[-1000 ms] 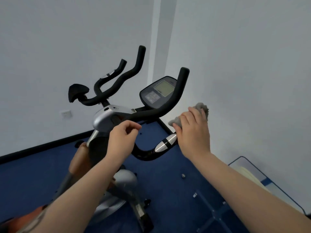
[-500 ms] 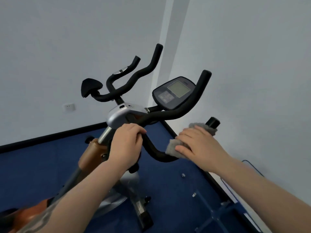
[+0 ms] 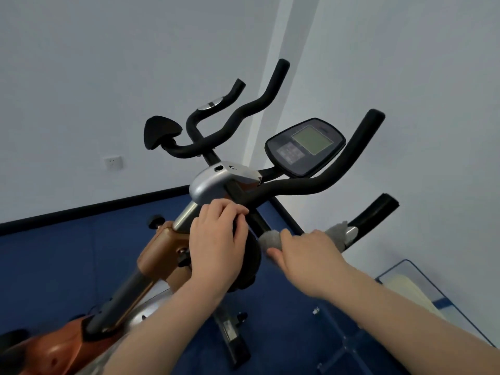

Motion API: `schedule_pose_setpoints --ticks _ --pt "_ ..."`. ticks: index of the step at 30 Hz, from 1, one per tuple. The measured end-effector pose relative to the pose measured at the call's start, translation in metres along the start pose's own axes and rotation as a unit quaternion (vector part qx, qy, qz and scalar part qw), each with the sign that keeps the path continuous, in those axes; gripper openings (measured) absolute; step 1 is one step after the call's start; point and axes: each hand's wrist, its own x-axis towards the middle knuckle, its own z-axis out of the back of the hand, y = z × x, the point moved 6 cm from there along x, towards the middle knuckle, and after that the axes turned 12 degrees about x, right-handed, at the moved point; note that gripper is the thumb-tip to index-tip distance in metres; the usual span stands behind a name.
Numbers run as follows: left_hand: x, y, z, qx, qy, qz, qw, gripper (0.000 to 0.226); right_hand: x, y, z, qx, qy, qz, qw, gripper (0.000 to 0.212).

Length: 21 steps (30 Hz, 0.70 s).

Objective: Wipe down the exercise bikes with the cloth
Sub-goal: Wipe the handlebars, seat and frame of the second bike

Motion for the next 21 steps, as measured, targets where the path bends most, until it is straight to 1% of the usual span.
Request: schedule_pose_setpoints --ticks 1,2,3,4,5,6,7,8,9,10,11,13,15,17,18,19,21 --pt "0.000 0.001 0.000 -0.006 -0.002 0.003 1.000 0.013 0.018 0.001 0.000 0.047 0.012 -0.008 0.999 0.047" --pt "0.000 0.001 0.001 -0.011 -0.002 0.004 1.000 0.012 0.035 0.001 -0.002 0.118 0.045 -0.031 0.992 0.051" --pt "0.000 0.001 0.002 -0.017 -0.003 0.005 1.000 0.012 0.049 0.002 -0.001 0.209 0.080 -0.048 0.974 0.055" --pt "0.000 0.000 0.002 -0.022 -0.003 0.005 1.000 0.012 0.059 0.004 0.000 0.287 0.095 -0.058 0.952 0.057" --pt "0.000 0.000 0.003 -0.024 -0.003 0.003 1.000 0.012 0.066 0.006 0.000 0.327 0.094 -0.060 0.938 0.057" --pt "0.000 -0.001 0.004 -0.024 -0.002 0.001 1.000 0.012 0.065 0.007 -0.001 0.324 0.091 -0.055 0.940 0.056" --pt "-0.001 -0.001 0.004 -0.024 -0.001 0.000 1.000 0.012 0.059 0.006 -0.002 0.276 0.083 -0.040 0.957 0.054" --pt "-0.001 0.000 0.003 -0.023 -0.001 0.000 1.000 0.012 0.052 0.004 -0.004 0.206 0.073 -0.018 0.976 0.050" --pt "-0.001 0.001 0.003 -0.021 -0.001 0.000 1.000 0.012 0.045 0.002 -0.006 0.143 0.065 0.002 0.988 0.047" --pt "-0.001 0.002 0.002 -0.018 -0.002 0.001 1.000 0.012 0.040 -0.001 -0.007 0.104 0.071 0.014 0.992 0.047" --pt "-0.001 0.002 0.001 -0.017 -0.004 0.003 1.000 0.012 0.039 -0.004 -0.008 0.094 0.083 0.015 0.992 0.049" --pt "0.000 0.002 0.000 -0.014 -0.008 0.003 1.000 0.012 0.049 -0.003 -0.006 0.116 0.099 0.005 0.988 0.054" --pt "0.001 0.001 0.000 -0.009 -0.009 0.002 1.000 0.011 0.062 0.004 -0.001 0.189 0.083 -0.021 0.978 0.058" --pt "0.001 0.002 0.001 -0.009 -0.008 0.007 1.000 0.010 0.066 0.011 -0.001 0.287 0.060 -0.050 0.955 0.057" --pt "0.000 0.003 0.001 -0.011 -0.009 0.011 1.000 0.010 0.063 0.012 -0.001 0.293 0.051 -0.048 0.953 0.054" --pt "0.000 0.003 0.001 -0.013 -0.010 0.011 1.000 0.011 0.057 0.012 0.000 0.255 0.043 -0.031 0.966 0.052" --pt "-0.002 0.002 0.000 -0.015 -0.003 0.008 1.000 0.014 0.035 0.008 0.001 0.138 0.037 0.011 0.990 0.048"
